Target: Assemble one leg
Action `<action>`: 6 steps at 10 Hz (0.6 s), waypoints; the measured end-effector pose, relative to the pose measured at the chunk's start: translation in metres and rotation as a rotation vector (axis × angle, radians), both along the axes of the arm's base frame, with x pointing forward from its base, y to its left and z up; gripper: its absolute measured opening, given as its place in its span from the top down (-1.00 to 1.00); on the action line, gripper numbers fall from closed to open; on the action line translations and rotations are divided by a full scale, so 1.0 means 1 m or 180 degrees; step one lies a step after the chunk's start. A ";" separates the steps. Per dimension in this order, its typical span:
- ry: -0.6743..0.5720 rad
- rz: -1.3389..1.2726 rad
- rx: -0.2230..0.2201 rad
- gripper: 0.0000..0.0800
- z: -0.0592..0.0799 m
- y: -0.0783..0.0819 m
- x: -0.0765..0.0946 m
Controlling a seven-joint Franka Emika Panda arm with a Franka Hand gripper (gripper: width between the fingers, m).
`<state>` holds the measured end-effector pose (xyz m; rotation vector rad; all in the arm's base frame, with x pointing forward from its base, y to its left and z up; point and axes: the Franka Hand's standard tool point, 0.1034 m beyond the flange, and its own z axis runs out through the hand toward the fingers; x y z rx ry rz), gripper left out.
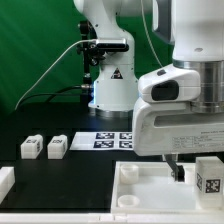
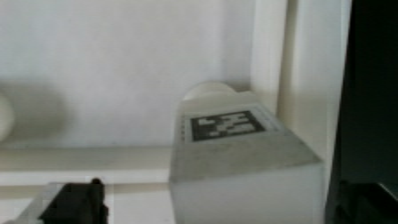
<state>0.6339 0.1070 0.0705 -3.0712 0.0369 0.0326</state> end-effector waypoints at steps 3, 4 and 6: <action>0.0010 -0.0134 -0.0003 -0.11 0.000 -0.001 0.000; 0.0031 -0.0425 -0.0002 -0.11 0.000 0.000 0.000; 0.0069 -0.0925 -0.0011 0.27 0.000 0.001 0.000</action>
Offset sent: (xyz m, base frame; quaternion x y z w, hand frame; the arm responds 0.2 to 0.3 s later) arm 0.0000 0.0000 0.0000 0.0000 0.0000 0.0899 0.9960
